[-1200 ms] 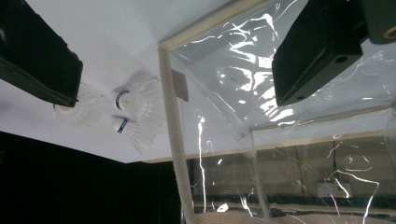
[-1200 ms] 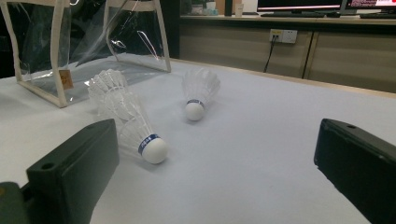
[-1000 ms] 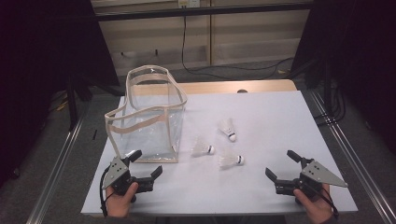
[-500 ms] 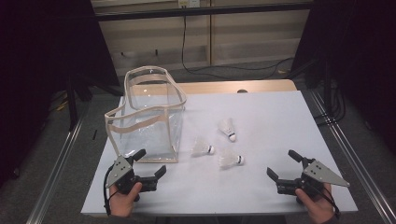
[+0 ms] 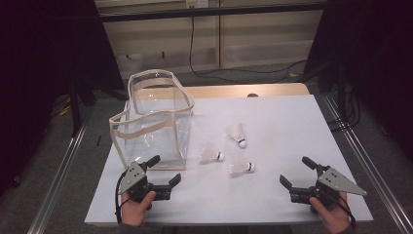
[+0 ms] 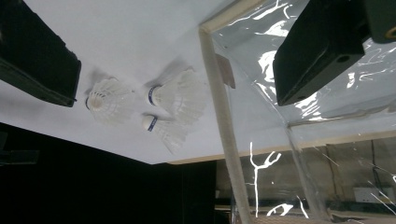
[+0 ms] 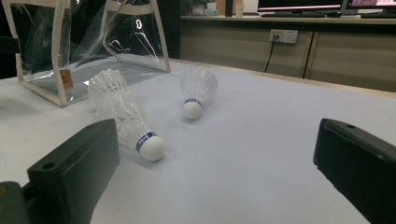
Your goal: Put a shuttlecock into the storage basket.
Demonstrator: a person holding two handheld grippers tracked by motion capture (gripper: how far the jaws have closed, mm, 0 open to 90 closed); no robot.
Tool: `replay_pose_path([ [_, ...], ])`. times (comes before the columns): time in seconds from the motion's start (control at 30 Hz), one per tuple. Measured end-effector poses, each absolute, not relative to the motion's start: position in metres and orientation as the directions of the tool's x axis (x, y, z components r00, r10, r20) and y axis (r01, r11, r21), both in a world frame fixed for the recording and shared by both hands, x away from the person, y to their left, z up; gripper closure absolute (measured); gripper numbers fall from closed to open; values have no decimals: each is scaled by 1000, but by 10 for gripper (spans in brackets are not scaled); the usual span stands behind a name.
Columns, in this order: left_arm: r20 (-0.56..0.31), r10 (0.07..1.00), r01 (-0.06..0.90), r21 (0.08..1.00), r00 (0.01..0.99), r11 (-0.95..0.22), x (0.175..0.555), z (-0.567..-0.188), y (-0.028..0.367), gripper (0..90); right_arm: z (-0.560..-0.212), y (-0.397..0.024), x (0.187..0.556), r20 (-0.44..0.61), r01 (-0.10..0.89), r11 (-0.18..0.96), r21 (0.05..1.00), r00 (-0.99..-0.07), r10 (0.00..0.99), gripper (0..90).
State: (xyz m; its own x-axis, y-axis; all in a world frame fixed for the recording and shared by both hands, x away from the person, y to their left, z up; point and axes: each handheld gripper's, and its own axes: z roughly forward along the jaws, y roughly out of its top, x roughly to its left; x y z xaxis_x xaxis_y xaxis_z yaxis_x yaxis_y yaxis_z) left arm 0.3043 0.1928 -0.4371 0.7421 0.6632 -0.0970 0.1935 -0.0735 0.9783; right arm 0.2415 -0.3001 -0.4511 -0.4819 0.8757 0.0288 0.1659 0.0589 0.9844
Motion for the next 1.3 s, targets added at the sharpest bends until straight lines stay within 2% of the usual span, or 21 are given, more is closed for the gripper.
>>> replay_pose_path([
  [0.33, -113, 645, 197, 979, 756, -60, 303, -435, 182, 10, -450, -295, 244, 9, 153, 78, 985, -500, 866, 0],
  [1.3, -120, 614, 248, 960, 780, -129, 304, -436, 148, 16, -448, -290, 248, 23, 153, 65, 986, -515, 857, 1],
])
